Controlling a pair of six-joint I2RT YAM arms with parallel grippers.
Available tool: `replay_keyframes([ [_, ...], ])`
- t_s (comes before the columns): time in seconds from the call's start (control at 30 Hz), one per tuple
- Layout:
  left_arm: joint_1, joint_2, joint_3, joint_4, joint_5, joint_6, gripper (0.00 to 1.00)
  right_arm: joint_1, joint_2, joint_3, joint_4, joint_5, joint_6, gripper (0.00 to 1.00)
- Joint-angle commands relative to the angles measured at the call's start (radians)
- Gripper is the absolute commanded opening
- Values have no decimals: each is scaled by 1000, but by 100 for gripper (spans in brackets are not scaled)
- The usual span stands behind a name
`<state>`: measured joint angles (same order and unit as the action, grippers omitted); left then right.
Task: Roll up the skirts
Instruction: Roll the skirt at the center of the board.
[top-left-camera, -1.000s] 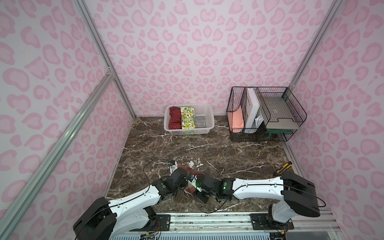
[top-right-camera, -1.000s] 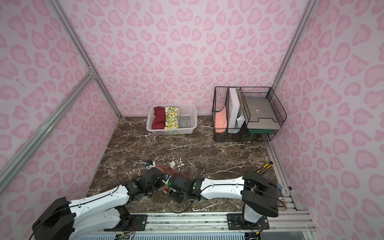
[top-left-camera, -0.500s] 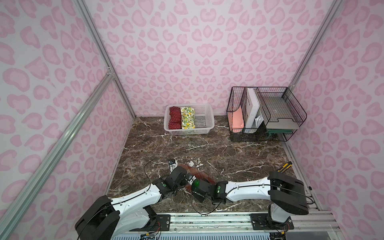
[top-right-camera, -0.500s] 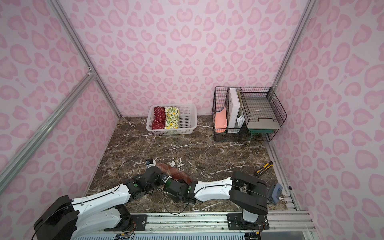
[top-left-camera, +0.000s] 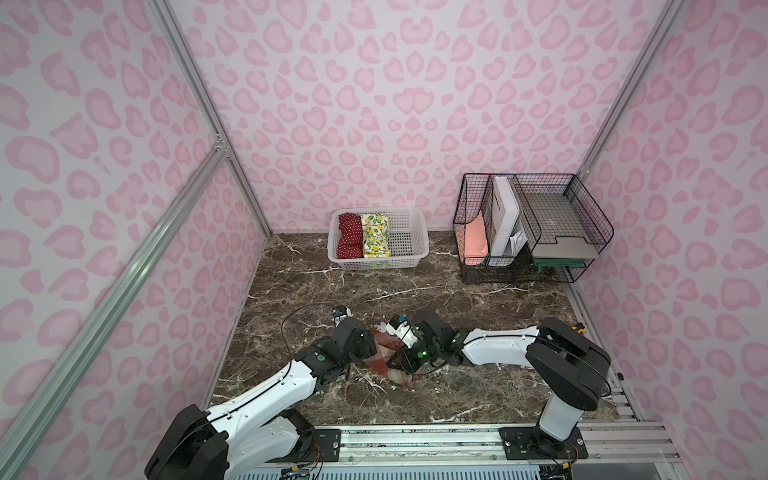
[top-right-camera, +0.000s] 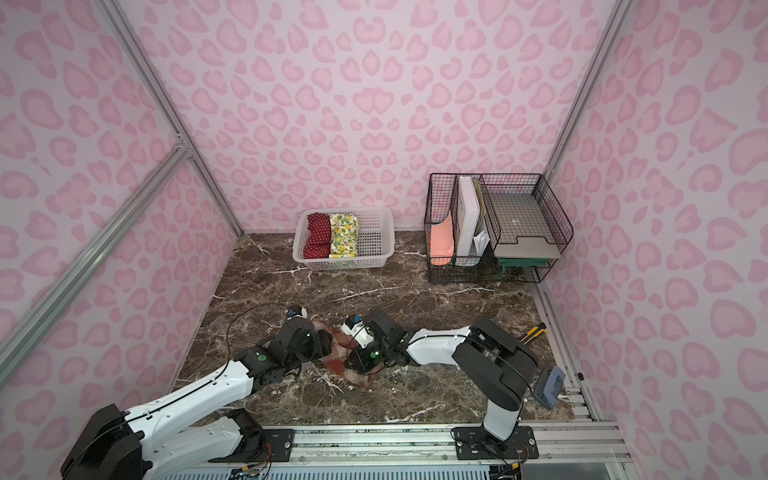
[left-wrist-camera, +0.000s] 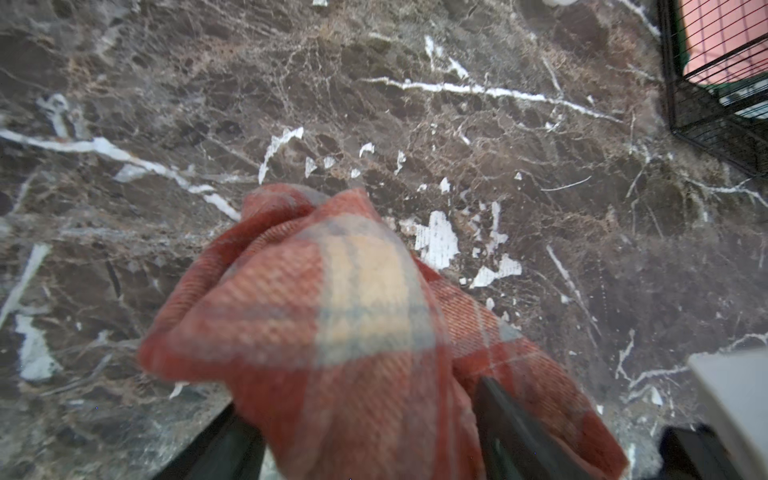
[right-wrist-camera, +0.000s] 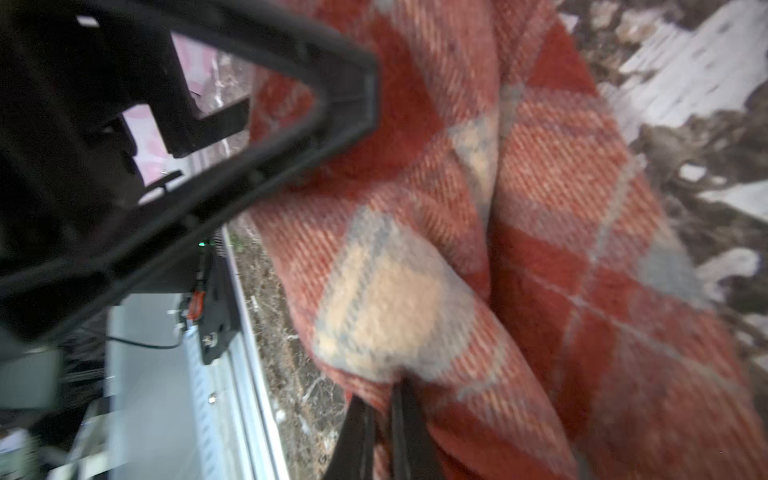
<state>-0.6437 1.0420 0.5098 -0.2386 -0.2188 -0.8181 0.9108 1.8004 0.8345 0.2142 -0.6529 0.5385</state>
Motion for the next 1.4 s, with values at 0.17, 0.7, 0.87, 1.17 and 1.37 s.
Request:
replay_keyframes([
  [0.17, 14, -87, -11, -56, 39, -26, 98, -175, 223, 10, 196, -455, 324, 0],
  [0.7, -57, -22, -111, 152, 43, -220, 99, -277, 298, 107, -175, -160, 66, 0],
  [0.87, -116, 70, -119, 238, -61, -333, 99, -251, 282, 85, -162, -139, 69, 0],
  [1.17, -157, 260, -202, 589, -144, -434, 93, -253, 298, 63, -127, -150, 69, 0],
  [1.37, -159, 417, -195, 787, -84, -380, 81, -255, 289, 56, -133, -143, 57, 0],
])
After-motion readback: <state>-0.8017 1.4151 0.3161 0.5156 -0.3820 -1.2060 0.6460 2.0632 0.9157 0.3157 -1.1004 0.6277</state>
